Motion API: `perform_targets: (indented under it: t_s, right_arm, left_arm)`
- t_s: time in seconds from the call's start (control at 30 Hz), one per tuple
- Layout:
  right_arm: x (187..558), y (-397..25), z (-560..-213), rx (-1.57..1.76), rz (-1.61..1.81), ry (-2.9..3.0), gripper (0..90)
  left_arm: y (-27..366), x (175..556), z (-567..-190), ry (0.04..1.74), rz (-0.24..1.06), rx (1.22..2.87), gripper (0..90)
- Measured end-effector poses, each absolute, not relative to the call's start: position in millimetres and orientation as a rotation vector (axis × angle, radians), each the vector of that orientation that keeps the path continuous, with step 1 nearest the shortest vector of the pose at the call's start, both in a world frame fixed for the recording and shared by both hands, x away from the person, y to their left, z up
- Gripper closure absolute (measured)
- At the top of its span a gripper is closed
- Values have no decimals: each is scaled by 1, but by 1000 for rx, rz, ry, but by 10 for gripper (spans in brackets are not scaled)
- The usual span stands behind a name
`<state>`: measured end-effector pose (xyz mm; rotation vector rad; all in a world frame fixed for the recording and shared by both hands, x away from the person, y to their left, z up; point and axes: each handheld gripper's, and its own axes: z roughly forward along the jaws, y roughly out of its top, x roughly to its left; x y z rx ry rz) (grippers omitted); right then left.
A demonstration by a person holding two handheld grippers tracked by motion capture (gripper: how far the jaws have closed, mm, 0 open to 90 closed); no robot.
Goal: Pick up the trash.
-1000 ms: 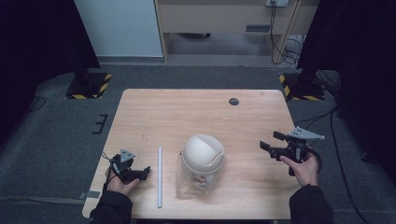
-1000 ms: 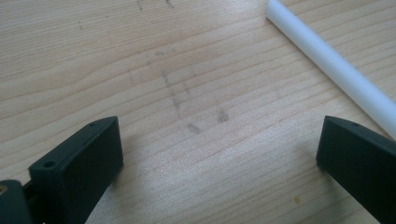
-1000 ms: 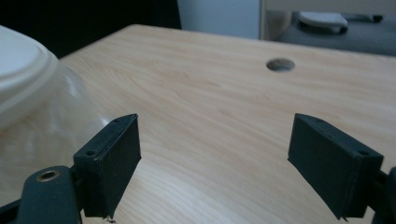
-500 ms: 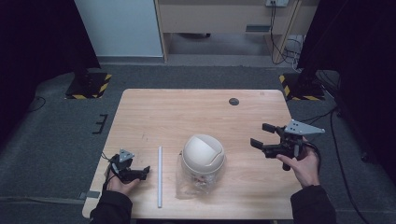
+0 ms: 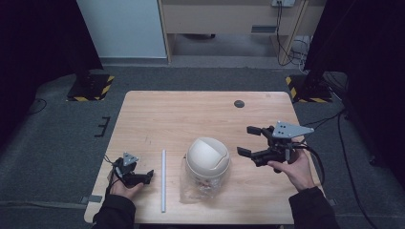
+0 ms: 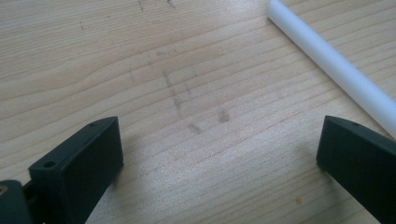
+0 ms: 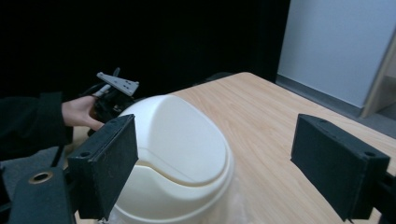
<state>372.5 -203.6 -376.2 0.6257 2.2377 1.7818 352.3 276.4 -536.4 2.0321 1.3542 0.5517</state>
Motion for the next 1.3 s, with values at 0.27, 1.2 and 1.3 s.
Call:
perform_targets:
  t_s: [0.27, 1.2, 1.3]
  right_arm:
    - [371, -183, -391, 590, 1802, 2310, 147]
    - [369, -142, -432, 524, 1776, 2494, 136]
    - [370, -141, -433, 539, 1784, 2495, 127]
  left_arm:
    - [276, 352, -536, 1355, 552, 2032, 0]
    - [276, 352, -536, 1356, 551, 2032, 0]
    - [276, 352, -536, 1357, 551, 2031, 0]
